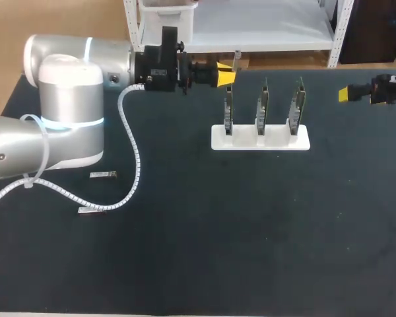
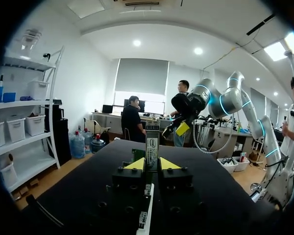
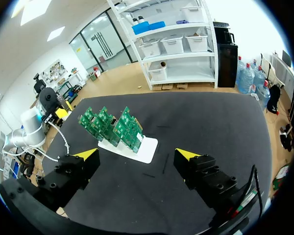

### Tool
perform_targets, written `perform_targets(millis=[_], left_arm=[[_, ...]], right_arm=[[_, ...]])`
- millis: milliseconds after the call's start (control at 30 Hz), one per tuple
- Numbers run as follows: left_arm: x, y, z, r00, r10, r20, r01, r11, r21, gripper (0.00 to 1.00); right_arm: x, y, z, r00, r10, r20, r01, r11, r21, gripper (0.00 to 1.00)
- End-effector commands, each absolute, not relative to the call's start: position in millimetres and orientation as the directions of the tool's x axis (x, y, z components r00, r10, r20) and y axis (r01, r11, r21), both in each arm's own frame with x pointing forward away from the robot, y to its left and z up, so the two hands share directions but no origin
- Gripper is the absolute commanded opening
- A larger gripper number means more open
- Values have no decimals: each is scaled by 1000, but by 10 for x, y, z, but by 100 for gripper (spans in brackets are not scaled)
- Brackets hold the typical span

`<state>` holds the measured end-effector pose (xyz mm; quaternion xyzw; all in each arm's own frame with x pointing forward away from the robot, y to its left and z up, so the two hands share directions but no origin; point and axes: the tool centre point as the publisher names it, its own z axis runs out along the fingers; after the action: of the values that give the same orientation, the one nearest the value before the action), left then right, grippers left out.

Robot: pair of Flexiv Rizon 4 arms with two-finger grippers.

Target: Pick up the optical module with the left hand, and insert it into the network port with the right hand.

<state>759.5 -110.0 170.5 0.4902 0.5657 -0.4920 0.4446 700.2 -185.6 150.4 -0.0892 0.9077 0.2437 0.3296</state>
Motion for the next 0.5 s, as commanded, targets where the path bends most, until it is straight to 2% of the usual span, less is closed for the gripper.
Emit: perform_targets(millis=[33, 500], left_arm=[[7627, -1114, 1671, -124, 129, -984, 992, 39, -120, 0], [7710, -1076, 1612, -138, 149, -979, 990, 63, -129, 0]], right_arm=[[7003, -1855, 1504, -767, -1, -642, -322, 865, 384, 100], [7003, -1855, 1504, -767, -1, -642, -322, 865, 384, 100]])
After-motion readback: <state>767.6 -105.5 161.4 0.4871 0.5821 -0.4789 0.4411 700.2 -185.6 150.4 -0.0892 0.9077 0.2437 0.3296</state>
